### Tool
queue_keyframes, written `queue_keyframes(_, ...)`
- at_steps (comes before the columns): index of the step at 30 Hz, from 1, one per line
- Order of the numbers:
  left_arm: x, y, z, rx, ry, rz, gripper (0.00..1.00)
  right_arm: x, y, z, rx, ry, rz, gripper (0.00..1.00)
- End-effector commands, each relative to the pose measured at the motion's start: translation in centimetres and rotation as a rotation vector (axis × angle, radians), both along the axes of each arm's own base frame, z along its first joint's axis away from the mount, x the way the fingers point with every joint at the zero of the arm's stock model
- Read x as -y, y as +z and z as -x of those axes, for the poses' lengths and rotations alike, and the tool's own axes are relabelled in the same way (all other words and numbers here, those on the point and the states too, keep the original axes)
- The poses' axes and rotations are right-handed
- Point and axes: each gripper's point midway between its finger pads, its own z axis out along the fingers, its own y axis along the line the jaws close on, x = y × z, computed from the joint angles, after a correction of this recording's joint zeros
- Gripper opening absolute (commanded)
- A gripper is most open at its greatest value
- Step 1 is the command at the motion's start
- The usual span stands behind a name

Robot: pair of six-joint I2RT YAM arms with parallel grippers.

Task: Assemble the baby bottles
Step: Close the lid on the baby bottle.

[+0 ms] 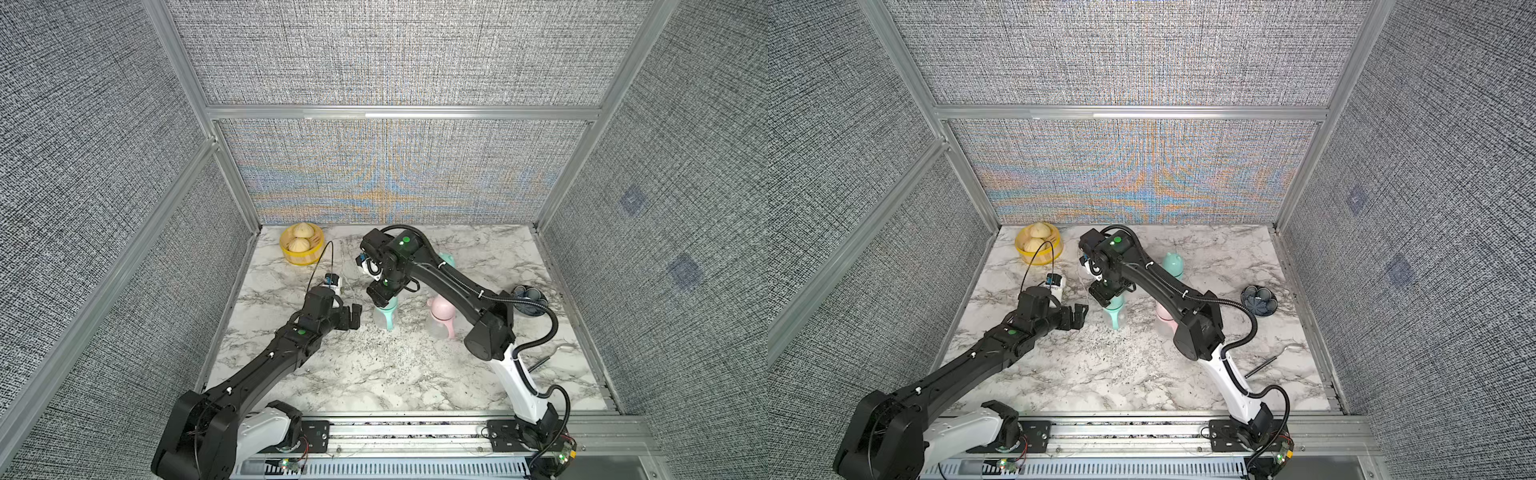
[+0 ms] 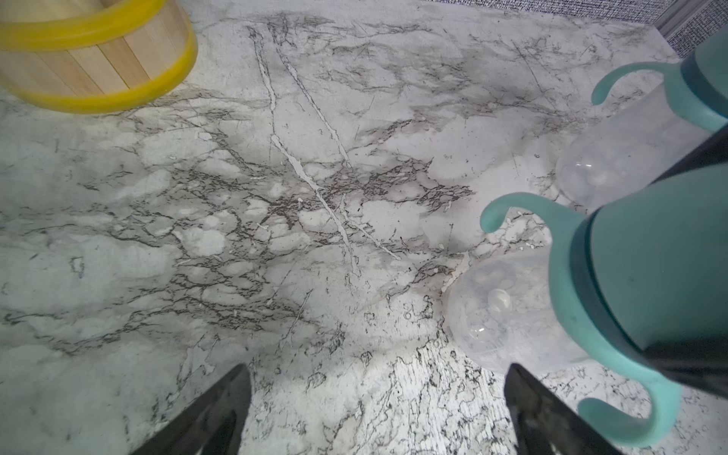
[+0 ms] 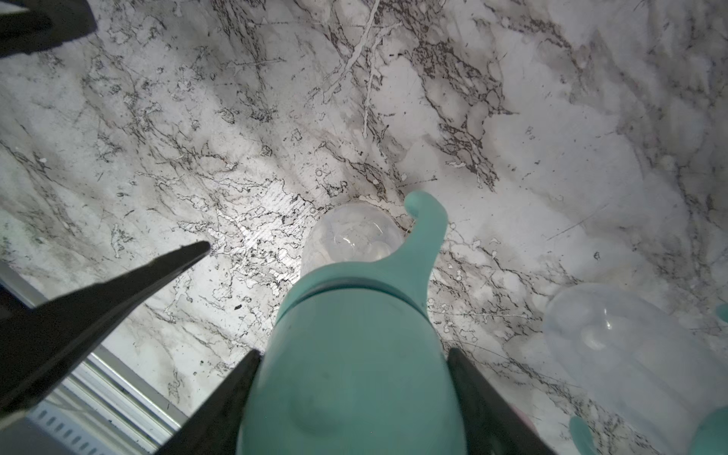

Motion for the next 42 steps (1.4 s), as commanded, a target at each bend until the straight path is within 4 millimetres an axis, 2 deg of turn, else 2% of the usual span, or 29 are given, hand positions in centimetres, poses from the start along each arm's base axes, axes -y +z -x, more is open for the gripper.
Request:
queue_keyframes(1,0.1,0.7,-0.3,0.019,0.003,0.011,1.0,3.2,-2.4,2.1,-0.113,0.01,0.169,0.71)
queue_keyframes(9,0.2,0.5,-0.3,0.012,-0.003,0.011,1.0,3.4,-3.8,2.0,-0.129,0.01,0.205,0.71)
queue_keyframes(19,0.2,0.5,-0.4,0.01,-0.001,0.01,1.0,3.2,-3.7,1.4,-0.093,0.001,0.21,0.71)
queue_keyframes(23,0.2,0.4,-0.4,0.008,0.001,0.012,1.0,2.4,-2.3,0.8,-0.053,-0.009,0.147,0.71)
queue_keyframes(29,0.3,0.5,-0.4,0.01,0.0,0.014,1.0,0.6,0.9,0.1,0.021,-0.003,0.013,0.73)
queue_keyframes(36,0.4,0.7,-0.5,0.014,-0.003,0.018,1.0,-1.1,3.5,0.0,0.059,0.035,-0.109,0.81)
queue_keyframes(39,0.4,0.7,-0.5,0.011,-0.004,0.018,1.0,-1.1,3.8,-0.2,0.07,0.037,-0.115,0.82)
queue_keyframes(42,0.4,0.8,-0.6,0.017,0.001,0.022,1.0,-1.0,5.1,-0.3,0.099,0.039,-0.136,0.82)
